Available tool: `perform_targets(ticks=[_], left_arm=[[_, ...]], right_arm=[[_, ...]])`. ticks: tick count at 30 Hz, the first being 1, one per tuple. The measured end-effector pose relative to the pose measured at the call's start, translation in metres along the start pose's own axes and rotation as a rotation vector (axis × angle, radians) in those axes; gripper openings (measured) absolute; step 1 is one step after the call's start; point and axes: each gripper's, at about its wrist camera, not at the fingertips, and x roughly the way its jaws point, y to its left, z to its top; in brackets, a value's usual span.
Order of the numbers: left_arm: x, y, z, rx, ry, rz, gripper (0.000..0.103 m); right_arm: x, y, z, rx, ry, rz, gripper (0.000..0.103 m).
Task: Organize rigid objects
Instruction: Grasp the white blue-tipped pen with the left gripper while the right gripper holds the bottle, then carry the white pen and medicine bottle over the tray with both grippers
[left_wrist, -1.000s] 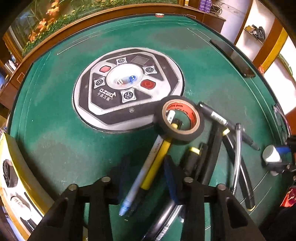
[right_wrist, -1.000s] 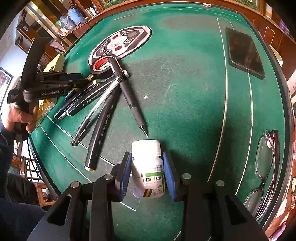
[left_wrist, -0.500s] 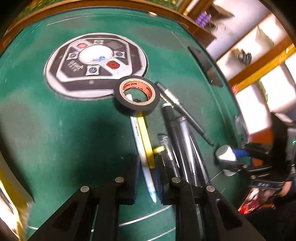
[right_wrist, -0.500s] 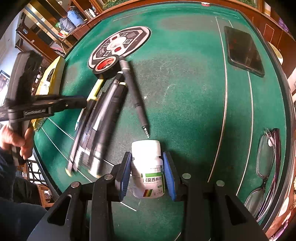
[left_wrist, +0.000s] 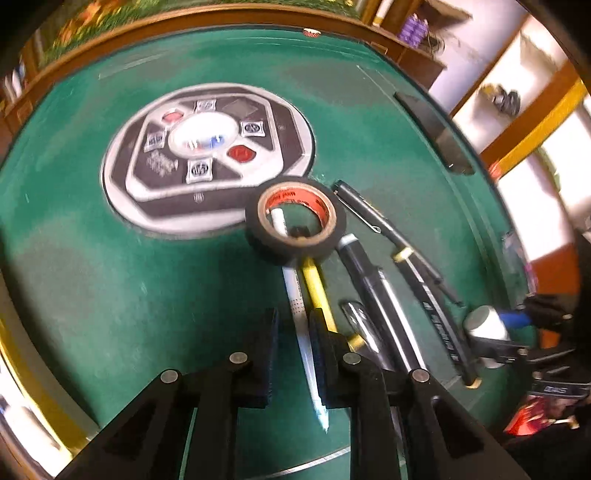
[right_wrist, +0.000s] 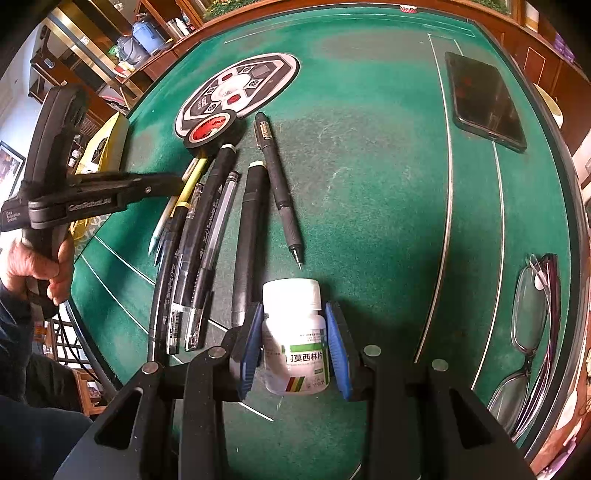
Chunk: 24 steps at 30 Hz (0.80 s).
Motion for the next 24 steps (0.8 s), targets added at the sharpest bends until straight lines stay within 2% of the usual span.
perform_targets(ticks=[2,7,10,13,17,21,24], left_arm=[[0.003,-0.007,0.005,0.048,-0.008,0.041,0.017],[0.006,-0.008,0.008,0.061,-0.030,0.075,0.016],[0.005,-0.015,0.001,0.080,-0.006,0.097,0.008],[0.000,-0.021,-0.016,0.060,0.013,0.046,0.008],[-0.013,-0.023,-0.048,0.008,0.006,0.024,0.007],[-0.025,-0.016,-0.082,-0.062,-0.003,-0.012,0.007],[-0.030,-0.009,-0.096,-0.118,-0.034,-0.043,0.007]], right_arm=[[0.000,0.000,0.000,0.000,0.000,0.000,0.033],[0.000,0.000,0.000,-0.002,-0.001,0.001,0.033],[0.001,0.001,0.000,-0.011,0.002,-0.004,0.033],[0.001,0.005,0.000,-0.038,0.008,-0.022,0.033],[0.002,0.007,-0.001,-0.051,0.017,-0.026,0.033],[0.001,0.005,-0.004,-0.026,0.034,0.014,0.032],[-0.003,0.004,-0.007,-0.007,0.032,0.043,0.032]])
